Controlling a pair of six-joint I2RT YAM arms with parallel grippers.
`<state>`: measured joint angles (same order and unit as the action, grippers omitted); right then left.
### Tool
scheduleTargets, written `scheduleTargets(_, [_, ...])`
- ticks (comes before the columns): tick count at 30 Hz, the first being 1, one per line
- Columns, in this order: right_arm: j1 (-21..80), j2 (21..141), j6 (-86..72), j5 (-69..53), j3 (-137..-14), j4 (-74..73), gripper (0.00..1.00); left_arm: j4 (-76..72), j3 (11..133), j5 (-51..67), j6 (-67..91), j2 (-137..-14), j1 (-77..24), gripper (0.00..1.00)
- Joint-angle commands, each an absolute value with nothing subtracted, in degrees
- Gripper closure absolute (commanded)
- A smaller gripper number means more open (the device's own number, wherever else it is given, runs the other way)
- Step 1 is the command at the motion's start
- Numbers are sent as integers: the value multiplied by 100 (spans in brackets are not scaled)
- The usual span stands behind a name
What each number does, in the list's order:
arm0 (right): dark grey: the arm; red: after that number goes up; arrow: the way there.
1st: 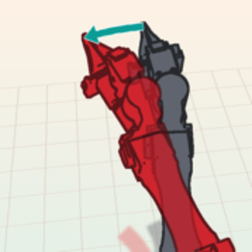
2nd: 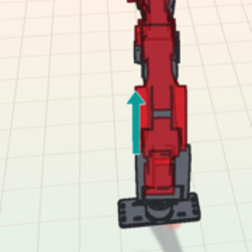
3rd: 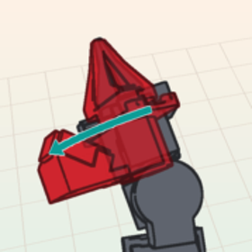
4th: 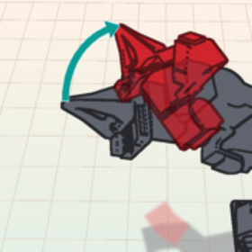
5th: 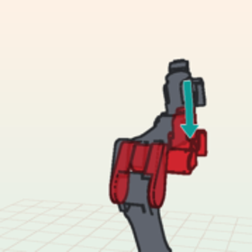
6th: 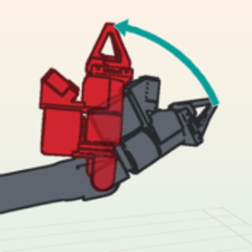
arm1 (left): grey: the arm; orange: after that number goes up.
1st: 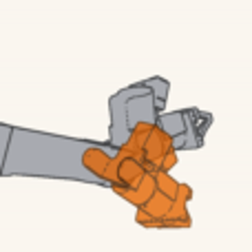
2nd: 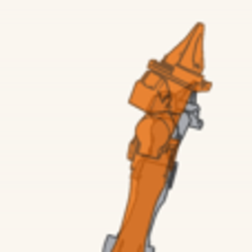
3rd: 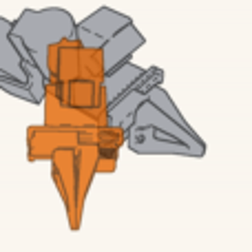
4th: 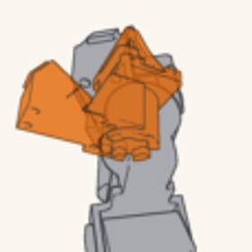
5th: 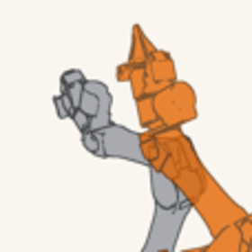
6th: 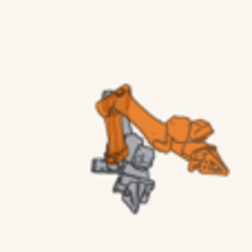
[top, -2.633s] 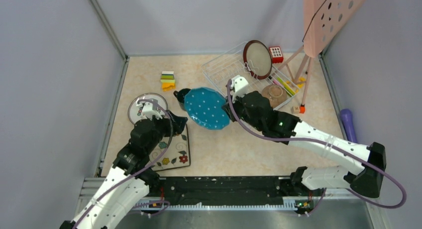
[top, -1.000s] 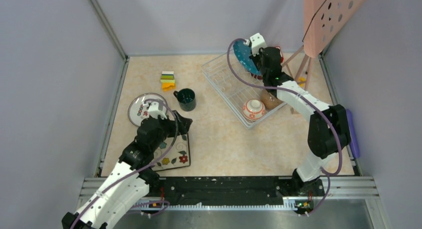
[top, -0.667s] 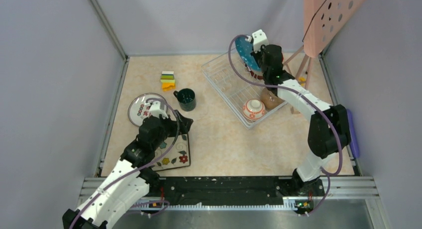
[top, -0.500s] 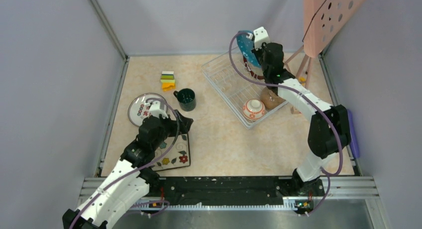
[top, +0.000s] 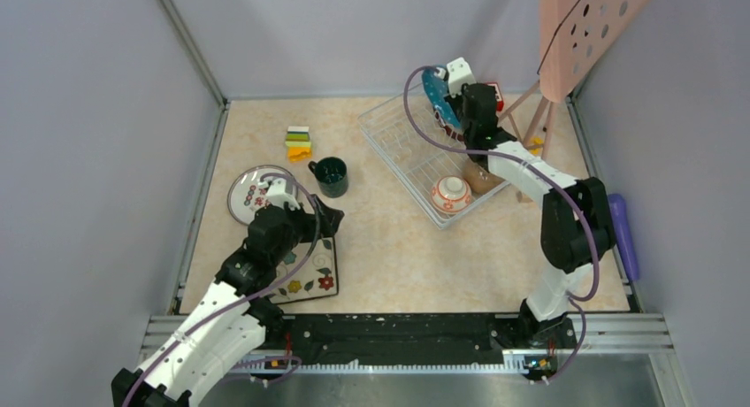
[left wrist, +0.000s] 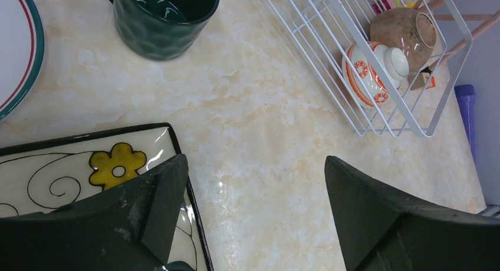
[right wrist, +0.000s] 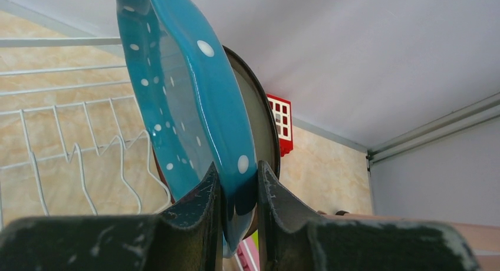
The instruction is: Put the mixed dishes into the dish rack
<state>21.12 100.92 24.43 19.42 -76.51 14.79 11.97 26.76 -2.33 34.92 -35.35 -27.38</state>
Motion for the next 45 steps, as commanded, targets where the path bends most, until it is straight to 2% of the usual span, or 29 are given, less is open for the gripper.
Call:
scheduleTargets(1, [2022,9922,2485,2088,-7698,2920,100,880,2685,-174,3524,-3532,-2739,9])
scheduleTargets(24, [2015,9794,1364,2146,-6903,2589,100,870,2647,-64,3601,-3644,-2742,10])
scheduleTargets(29, [2014,9920,1269,2302,-7090,2391,99,904,2654,-44,3629,-3641,-2742,10])
scheduleTargets(31, [2017,9948,1192,2354,-7208,2259,76,922,2646,-44,3634,-3625,-2735,10])
scheduleTargets(33, [2013,9945,1138,2343,-7304,2124,61,926,2647,-59,3639,-3613,-2739,10])
scheduleTargets(39, [2014,9722,914,2257,-7584,1617,52,1005,2669,-135,3600,-3645,-2740,10])
scheduleTargets(45, [2013,9335,397,1993,-7779,849,50,1290,2787,-308,3586,-3673,-2740,9])
